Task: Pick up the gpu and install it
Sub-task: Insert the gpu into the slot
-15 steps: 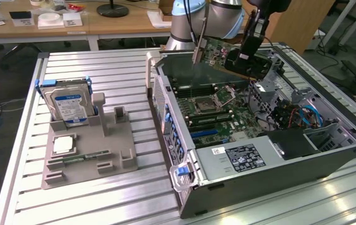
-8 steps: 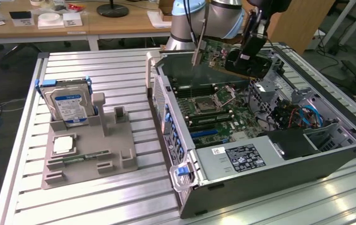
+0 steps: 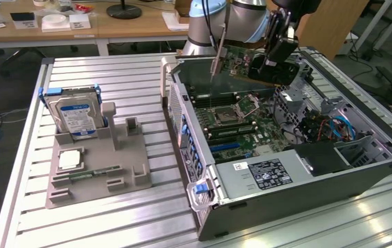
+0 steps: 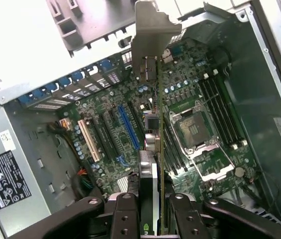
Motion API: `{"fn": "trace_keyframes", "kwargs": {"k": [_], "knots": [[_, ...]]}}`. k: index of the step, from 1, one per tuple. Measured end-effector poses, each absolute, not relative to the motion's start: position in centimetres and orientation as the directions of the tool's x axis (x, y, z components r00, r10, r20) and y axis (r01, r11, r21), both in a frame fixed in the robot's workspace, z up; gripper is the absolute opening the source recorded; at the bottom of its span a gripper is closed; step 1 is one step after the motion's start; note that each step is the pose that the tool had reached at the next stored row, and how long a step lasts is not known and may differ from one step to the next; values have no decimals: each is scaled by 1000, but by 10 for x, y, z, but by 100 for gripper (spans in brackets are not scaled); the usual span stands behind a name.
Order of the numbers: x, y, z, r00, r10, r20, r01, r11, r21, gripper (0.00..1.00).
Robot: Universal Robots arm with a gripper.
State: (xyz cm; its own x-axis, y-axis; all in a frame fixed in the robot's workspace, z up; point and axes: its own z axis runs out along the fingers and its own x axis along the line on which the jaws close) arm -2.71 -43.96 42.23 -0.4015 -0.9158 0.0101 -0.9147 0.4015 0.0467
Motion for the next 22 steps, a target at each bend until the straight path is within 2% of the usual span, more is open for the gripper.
{"fn": "trace_keyframes", "kwargs": {"k": [22], "knots": [[-27,-441,421,-205,-979,10,-978,205,46,28]]}}
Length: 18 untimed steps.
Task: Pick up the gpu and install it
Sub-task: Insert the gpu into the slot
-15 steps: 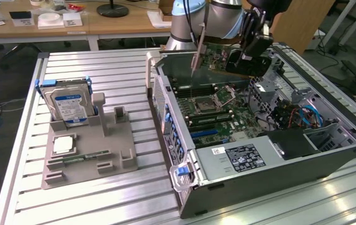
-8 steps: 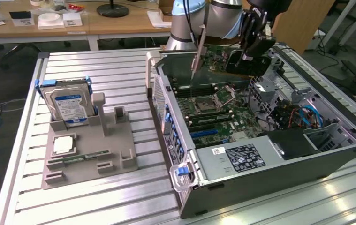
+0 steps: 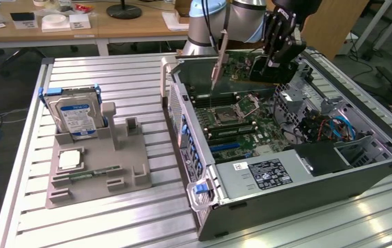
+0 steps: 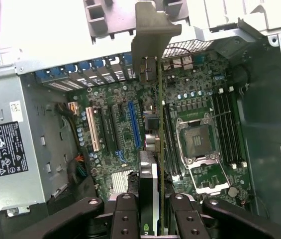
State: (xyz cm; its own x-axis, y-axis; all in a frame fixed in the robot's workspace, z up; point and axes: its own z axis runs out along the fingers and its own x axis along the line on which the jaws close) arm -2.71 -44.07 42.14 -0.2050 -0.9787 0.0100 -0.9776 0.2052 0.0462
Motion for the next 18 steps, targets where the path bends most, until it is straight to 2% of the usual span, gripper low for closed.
{"fn": "trace_keyframes", "kwargs": {"k": [11,18], "knots": [[-27,-441,421,-194,-981,10,-980,194,46,28],[-27,-441,421,-128,-992,10,-991,129,46,28]]}}
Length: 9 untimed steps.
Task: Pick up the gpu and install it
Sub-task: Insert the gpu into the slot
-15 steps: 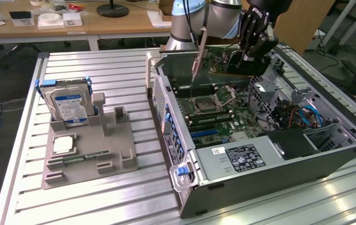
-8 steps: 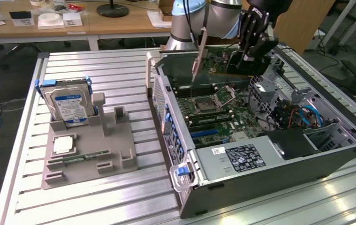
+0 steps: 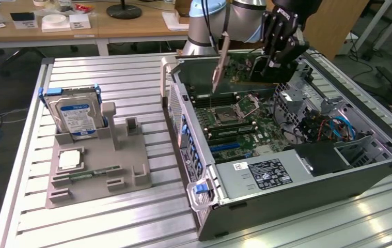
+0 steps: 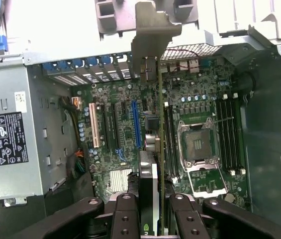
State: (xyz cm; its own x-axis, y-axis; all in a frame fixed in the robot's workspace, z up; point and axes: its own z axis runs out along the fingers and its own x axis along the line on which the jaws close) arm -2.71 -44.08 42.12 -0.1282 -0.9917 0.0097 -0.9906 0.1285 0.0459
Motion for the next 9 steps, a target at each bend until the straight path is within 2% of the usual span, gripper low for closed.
{"fn": "trace_keyframes", "kwargs": {"k": [9], "knots": [[-27,-441,421,-61,-998,10,-997,61,46,28]]}}
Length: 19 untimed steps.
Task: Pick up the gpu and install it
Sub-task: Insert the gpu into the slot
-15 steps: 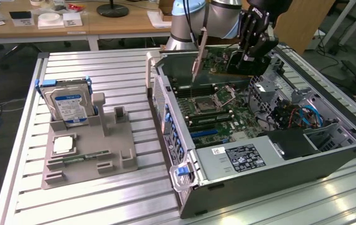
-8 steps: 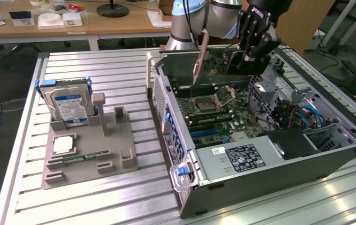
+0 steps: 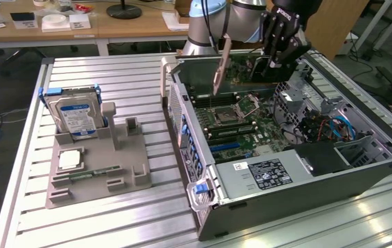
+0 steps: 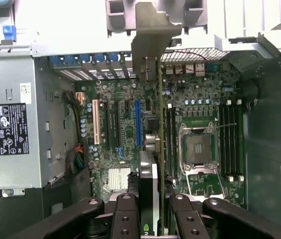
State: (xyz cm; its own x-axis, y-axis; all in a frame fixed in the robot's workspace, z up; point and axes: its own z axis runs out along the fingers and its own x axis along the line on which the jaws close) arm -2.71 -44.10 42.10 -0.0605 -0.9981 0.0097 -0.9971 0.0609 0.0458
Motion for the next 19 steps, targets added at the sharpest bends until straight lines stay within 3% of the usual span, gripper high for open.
{"fn": "trace_keyframes", "kwargs": {"k": [19], "knots": [[-27,-441,420,49,-999,9,-998,-48,45,28]]}}
